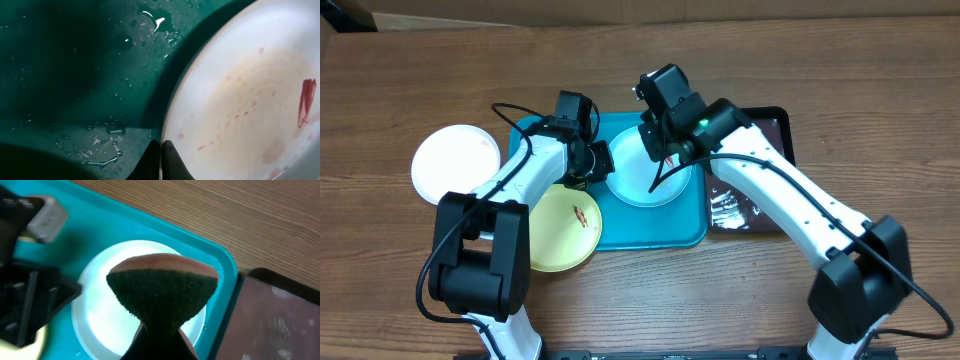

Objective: Clean dirty plates on tray and stack at the side
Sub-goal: 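Scrub the light blue plate with the sponge in right gripper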

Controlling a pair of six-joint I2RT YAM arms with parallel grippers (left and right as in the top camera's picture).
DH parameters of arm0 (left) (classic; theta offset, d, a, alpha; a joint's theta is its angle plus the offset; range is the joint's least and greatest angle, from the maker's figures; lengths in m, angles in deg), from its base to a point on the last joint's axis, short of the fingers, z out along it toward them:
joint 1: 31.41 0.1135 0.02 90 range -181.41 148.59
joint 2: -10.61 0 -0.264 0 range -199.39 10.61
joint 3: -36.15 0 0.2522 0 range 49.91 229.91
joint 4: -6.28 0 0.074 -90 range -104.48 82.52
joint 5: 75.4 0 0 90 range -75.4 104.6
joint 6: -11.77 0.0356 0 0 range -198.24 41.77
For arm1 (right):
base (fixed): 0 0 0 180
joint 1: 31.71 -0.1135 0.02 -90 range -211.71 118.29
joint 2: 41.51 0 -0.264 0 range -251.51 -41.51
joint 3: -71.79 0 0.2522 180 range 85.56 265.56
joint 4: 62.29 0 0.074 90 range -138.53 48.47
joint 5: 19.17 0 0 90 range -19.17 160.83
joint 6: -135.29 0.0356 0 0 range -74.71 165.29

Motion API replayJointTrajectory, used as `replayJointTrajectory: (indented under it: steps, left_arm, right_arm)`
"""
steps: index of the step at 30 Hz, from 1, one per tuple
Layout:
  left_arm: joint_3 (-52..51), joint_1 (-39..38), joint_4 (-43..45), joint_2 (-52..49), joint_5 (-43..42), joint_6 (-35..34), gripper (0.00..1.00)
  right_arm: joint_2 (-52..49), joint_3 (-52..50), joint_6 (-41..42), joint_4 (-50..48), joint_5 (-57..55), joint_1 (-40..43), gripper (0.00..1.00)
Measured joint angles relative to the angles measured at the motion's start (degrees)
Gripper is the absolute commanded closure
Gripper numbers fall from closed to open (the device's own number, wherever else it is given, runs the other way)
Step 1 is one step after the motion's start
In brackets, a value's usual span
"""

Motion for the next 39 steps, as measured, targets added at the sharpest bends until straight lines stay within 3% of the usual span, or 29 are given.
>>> replayJointTrajectory:
  steps: [14,39]
  left_arm:
    - [-0.02,-2.60,0.00,0.00,0.35,0.00,0.96]
    - [-0.07,-2.60,0.00,0.00,0.35,0.00,0.96]
  right_arm:
    - [-10.58,-0.50,0.00,-0.26,-10.51,-0.02,0.96]
    - [-11.58,-2.82,0.57,-1.70,-16.28,-0.02,0.96]
